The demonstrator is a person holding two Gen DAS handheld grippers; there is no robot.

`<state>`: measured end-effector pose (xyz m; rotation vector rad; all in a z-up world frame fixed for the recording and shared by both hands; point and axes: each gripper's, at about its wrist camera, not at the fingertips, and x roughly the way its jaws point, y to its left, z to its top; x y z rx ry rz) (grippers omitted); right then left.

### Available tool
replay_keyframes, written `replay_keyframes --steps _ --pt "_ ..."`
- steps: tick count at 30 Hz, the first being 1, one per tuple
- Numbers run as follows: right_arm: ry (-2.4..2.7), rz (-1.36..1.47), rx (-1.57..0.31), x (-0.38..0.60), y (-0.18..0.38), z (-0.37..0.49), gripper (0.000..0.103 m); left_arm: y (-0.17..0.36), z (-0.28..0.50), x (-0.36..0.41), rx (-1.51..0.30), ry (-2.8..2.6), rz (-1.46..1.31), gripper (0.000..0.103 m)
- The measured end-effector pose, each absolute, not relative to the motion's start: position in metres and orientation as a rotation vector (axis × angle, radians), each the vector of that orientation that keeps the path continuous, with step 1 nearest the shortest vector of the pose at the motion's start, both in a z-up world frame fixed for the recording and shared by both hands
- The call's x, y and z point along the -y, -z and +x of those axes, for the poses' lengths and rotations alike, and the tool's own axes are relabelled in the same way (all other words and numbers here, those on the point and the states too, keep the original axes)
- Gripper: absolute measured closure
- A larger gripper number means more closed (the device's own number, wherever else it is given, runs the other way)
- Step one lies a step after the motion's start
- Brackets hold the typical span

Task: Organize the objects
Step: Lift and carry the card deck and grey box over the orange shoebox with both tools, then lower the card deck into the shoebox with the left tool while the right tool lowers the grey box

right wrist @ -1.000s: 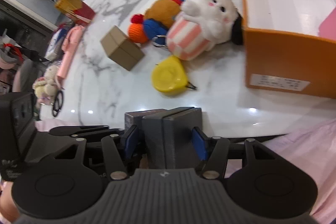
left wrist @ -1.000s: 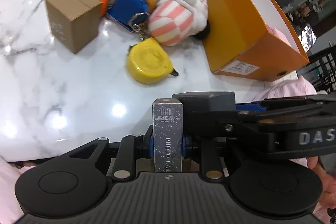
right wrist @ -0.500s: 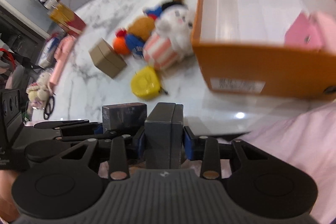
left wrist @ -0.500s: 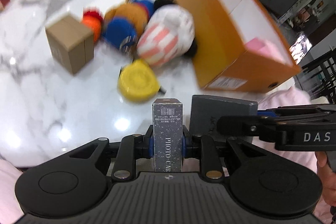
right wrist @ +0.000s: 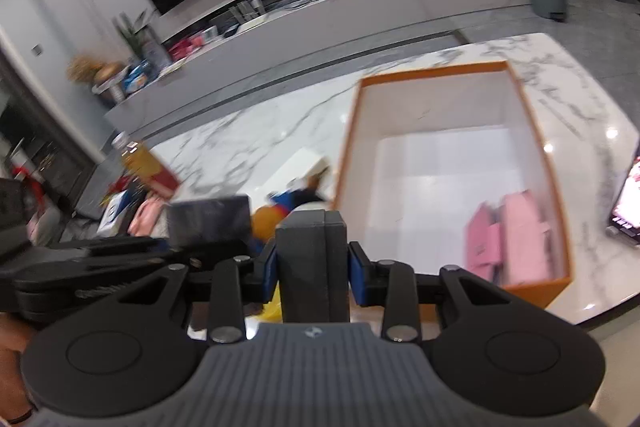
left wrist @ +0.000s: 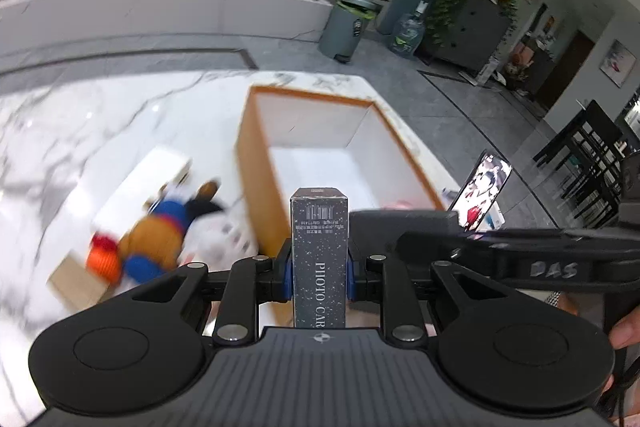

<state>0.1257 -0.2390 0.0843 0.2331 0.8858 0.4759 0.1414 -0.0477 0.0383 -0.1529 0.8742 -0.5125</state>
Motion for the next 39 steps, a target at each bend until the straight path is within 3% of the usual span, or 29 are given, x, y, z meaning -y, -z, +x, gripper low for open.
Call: replay_keyframes --steps 8,21,35,39 --pt "-0.411 0.272 -0.981 0.264 -0.061 0.169 0.068 -0.015 0.177 0.111 -0.967 0.529 -0.043 0.076" --pt "-0.448 0.419 -1.119 0.295 -0.020 0.220 0.068 0.020 0.212 0.147 -1.123 0.472 0.084 0.076" --pt "-0.440 0.236 -1.390 0.290 -0.002 0.269 0.066 0.055 0.229 0.178 -1.221 0.452 0.127 0.076" --pt "-0.424 0.242 -1.408 0.292 0.008 0.271 0.061 0.066 0.235 0.180 -1.275 0.446 0.100 0.076"
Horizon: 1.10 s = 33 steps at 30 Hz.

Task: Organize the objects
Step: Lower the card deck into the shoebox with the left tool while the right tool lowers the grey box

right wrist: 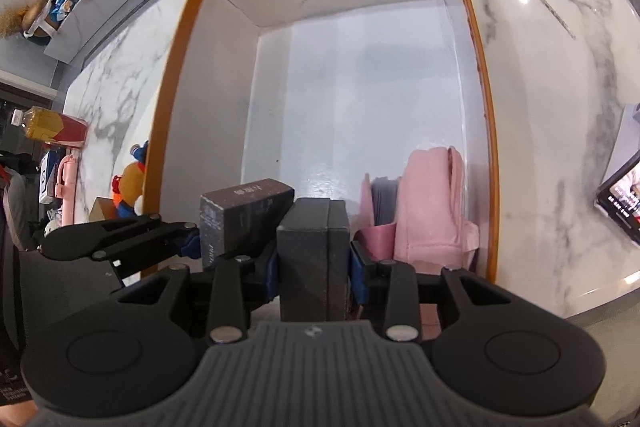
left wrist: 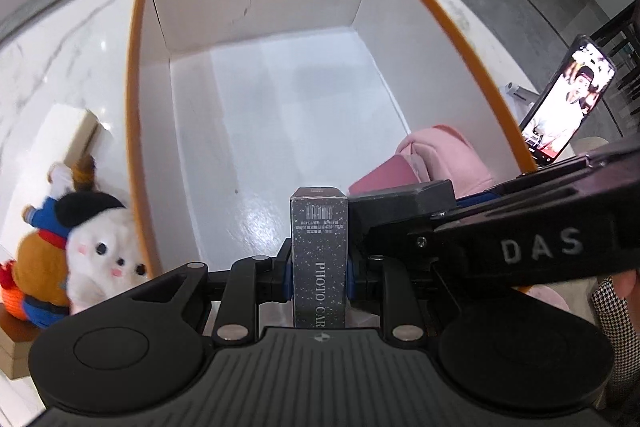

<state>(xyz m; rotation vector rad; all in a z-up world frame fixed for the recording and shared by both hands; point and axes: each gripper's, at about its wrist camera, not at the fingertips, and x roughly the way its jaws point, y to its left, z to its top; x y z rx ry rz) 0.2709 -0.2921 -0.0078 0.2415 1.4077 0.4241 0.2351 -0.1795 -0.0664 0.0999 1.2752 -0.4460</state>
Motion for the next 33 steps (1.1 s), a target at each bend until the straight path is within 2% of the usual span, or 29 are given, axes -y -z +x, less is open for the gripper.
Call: replay_keyframes --steps 3,12,14,17,19,24,26,33 --pt "-0.430 0.249 -1.390 0.292 0.007 0.269 0.059 0.072 0.239 0.181 -1.306 0.441 0.087 0.076" --pt "-0.428 0.255 -1.338 0.303 -0.003 0.269 0.059 0.080 0.245 0.186 -1.317 0.411 0.122 0.076" --pt "-0.426 0.250 -1.329 0.305 -0.005 0.269 0.073 0.079 0.246 0.188 -1.310 0.409 0.134 0.076" --pt "-0.429 0.232 -1.317 0.303 -0.003 0.271 0.080 0.078 0.247 0.191 -1.290 0.400 0.149 0.074" --pt "-0.422 0.202 -1.309 0.300 -0.001 0.272 0.081 0.079 0.248 0.189 -1.297 0.405 0.138 0.073" --pt "-0.425 0.181 -1.301 0.299 0.004 0.275 0.081 0.077 0.245 0.180 -1.298 0.452 0.109 0.070" --pt "-0.433 0.180 -1.298 0.299 0.003 0.275 0.077 0.073 0.243 0.177 -1.295 0.472 0.111 0.069" --pt "-0.453 0.126 -1.190 0.293 -0.010 0.281 0.075 0.079 0.235 0.187 -1.309 0.483 0.226 0.067"
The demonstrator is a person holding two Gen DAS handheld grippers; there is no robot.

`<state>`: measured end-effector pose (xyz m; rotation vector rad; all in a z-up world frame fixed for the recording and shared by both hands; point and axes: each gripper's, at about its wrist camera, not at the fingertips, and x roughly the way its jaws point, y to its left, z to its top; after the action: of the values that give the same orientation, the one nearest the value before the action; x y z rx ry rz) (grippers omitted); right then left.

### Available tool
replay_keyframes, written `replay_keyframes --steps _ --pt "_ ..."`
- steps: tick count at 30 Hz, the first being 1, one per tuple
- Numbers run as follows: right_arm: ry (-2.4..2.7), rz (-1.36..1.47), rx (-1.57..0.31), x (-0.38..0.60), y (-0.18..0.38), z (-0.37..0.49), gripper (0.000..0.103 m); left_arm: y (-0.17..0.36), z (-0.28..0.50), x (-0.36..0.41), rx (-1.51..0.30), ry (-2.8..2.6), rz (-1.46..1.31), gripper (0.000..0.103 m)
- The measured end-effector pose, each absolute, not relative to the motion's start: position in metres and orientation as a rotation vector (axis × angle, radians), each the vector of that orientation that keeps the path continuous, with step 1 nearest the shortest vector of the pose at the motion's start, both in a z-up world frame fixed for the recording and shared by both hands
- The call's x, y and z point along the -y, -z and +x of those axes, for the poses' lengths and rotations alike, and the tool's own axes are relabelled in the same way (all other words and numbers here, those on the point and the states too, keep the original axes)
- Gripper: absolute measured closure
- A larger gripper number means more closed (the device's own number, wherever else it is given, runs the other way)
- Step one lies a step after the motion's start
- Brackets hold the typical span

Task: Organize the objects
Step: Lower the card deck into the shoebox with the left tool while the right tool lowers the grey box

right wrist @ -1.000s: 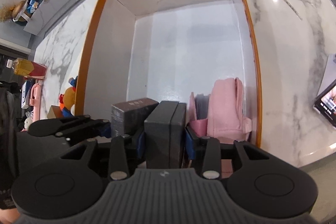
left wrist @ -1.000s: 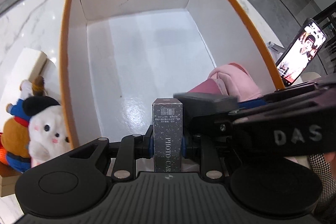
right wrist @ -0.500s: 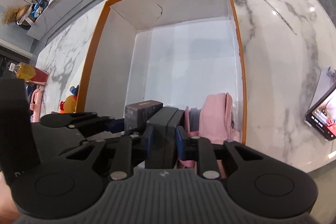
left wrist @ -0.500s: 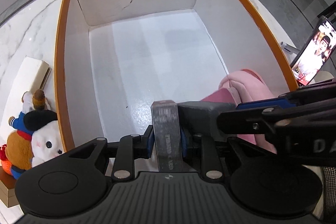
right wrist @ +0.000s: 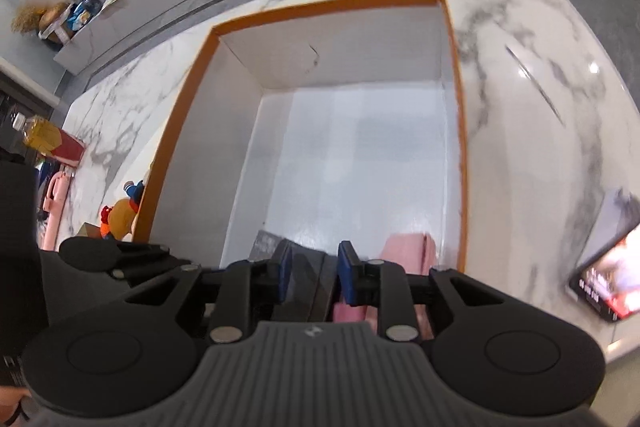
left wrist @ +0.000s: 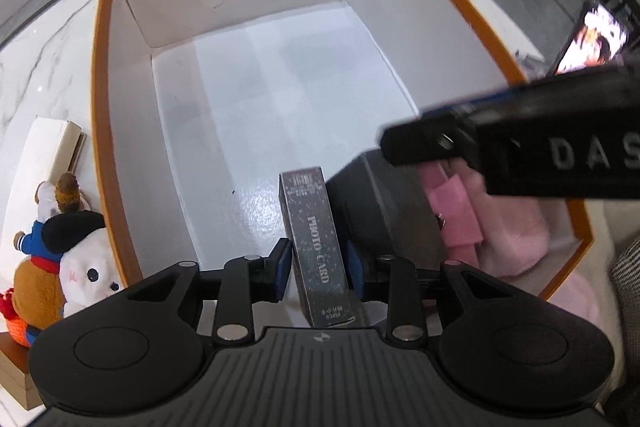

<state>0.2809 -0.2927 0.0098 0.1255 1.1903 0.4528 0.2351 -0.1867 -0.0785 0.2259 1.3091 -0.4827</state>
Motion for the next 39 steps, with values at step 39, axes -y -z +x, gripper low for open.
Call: replay_keyframes --steps 39 --pt "-0.533 -0.097 -1.375 0.236 0.023 0.290 0.060 0.060 0.222 0.159 -1.297 0.833 0.075 0.043"
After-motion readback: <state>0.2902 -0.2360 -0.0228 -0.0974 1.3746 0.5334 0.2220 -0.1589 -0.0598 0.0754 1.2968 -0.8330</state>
